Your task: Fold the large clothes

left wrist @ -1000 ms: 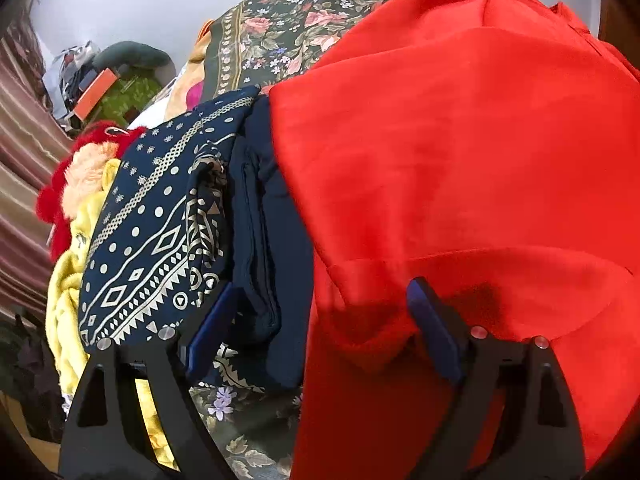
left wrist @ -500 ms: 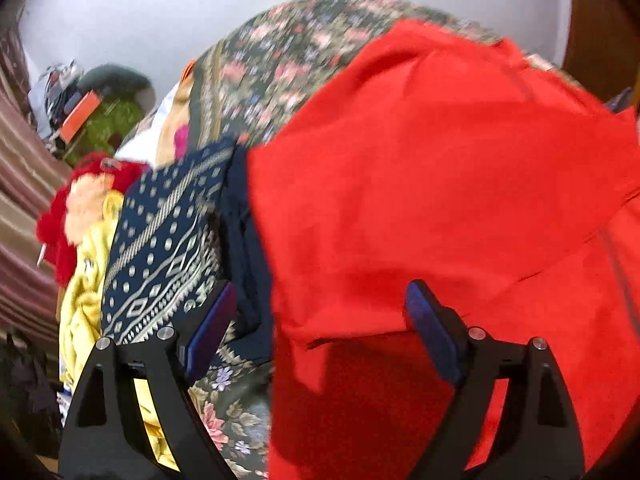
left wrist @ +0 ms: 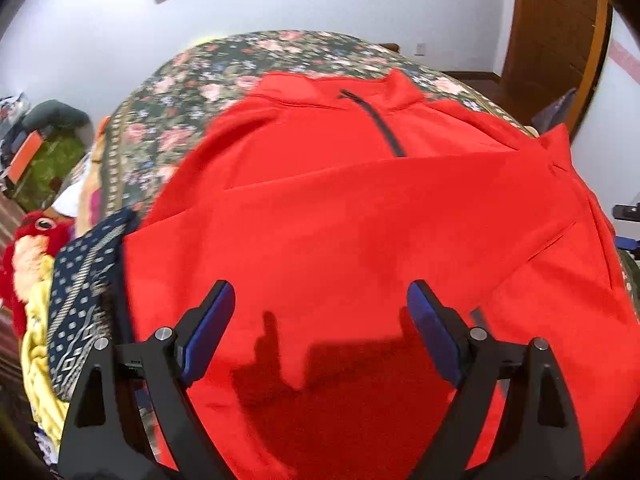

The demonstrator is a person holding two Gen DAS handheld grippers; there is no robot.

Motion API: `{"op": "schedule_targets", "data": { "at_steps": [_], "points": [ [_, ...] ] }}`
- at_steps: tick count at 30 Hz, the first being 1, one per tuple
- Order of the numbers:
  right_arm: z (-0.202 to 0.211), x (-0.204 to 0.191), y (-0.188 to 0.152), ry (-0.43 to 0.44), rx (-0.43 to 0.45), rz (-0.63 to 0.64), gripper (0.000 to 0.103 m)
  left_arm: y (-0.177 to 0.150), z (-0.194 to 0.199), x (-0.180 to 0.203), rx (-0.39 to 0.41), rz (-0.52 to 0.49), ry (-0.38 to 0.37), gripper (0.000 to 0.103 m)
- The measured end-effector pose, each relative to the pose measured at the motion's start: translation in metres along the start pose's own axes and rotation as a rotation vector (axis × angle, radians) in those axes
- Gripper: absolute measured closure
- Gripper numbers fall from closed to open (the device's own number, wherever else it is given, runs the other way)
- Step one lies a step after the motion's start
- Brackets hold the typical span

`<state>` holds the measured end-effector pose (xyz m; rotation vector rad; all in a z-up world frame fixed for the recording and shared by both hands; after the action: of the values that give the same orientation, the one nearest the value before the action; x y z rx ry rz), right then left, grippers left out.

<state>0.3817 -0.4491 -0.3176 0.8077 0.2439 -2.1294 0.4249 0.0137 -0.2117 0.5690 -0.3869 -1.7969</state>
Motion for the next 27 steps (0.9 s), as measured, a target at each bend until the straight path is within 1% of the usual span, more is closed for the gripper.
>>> {"op": "schedule_targets", "data": {
  "at_steps": [1, 3, 4, 6, 7, 8, 9, 11, 12, 14, 17, 18, 20, 22, 24, 27],
  "points": [
    [-0.002, 0.001, 0.003, -0.002, 0.013, -0.003, 0.018, 0.004, -0.006, 0.005, -0.004, -0.001, -0.01, 0.015],
    [-0.006, 0.003, 0.012, -0.016, 0.048, -0.005, 0.033, 0.008, -0.015, 0.012, -0.01, -0.001, -0.022, 0.015],
    [-0.009, 0.002, 0.017, -0.028, 0.061, -0.004, 0.038, 0.012, -0.021, 0.017, -0.012, -0.003, -0.026, 0.015],
    [-0.015, 0.003, 0.026, -0.057, 0.089, -0.007, 0.065, 0.018, -0.03, 0.023, -0.013, -0.009, -0.025, 0.015],
    [-0.016, 0.003, 0.031, -0.067, 0.103, -0.013, 0.071, 0.02, -0.033, 0.026, -0.015, -0.01, -0.025, 0.015],
    [-0.016, 0.003, 0.035, -0.072, 0.121, -0.018, 0.082, 0.022, -0.038, 0.028, -0.02, -0.01, -0.024, 0.015],
    [-0.014, 0.003, 0.039, -0.076, 0.141, -0.016, 0.09, 0.024, -0.043, 0.031, -0.026, -0.008, -0.026, 0.015],
    [-0.007, -0.001, 0.045, -0.087, 0.184, 0.005, 0.094, 0.024, -0.052, 0.034, -0.045, -0.004, -0.028, 0.015],
    [0.0, -0.004, 0.047, -0.101, 0.216, 0.025, 0.095, 0.022, -0.056, 0.035, -0.052, -0.006, -0.02, 0.013],
    [0.011, -0.007, 0.051, -0.115, 0.252, 0.045, 0.096, 0.02, -0.057, 0.038, -0.036, -0.023, 0.006, 0.01],
    [0.033, -0.016, 0.055, -0.121, 0.315, 0.053, 0.097, 0.019, -0.059, 0.039, -0.037, -0.037, 0.015, 0.009],
    [0.041, -0.019, 0.053, -0.123, 0.341, 0.052, 0.097, 0.018, -0.06, 0.039, -0.042, -0.039, 0.022, 0.006],
    [0.056, -0.025, 0.051, -0.116, 0.393, 0.045, 0.098, 0.017, -0.063, 0.038, -0.049, -0.031, 0.036, 0.004],
    [0.069, -0.035, 0.046, -0.107, 0.43, 0.062, 0.098, 0.016, -0.063, 0.038, -0.053, -0.025, 0.048, 0.004],
    [0.082, -0.049, 0.038, -0.124, 0.469, 0.095, 0.098, 0.016, -0.064, 0.04, -0.058, -0.023, 0.06, 0.004],
    [0.1, -0.071, 0.027, -0.124, 0.514, 0.142, 0.098, 0.014, -0.064, 0.038, -0.073, -0.002, 0.059, 0.004]
  ]
}}
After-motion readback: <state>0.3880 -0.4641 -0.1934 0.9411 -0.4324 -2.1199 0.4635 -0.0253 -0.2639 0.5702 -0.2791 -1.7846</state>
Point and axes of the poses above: each gripper's, at about its wrist camera, not at the fingertips, and z roughly against the way its jaws point, x to its right, y to its top, the point moved 1 cm from there along -z, roughly the way its jaws point, and after that the axes turned 9 degrees about -z, right-handed, at the moved point
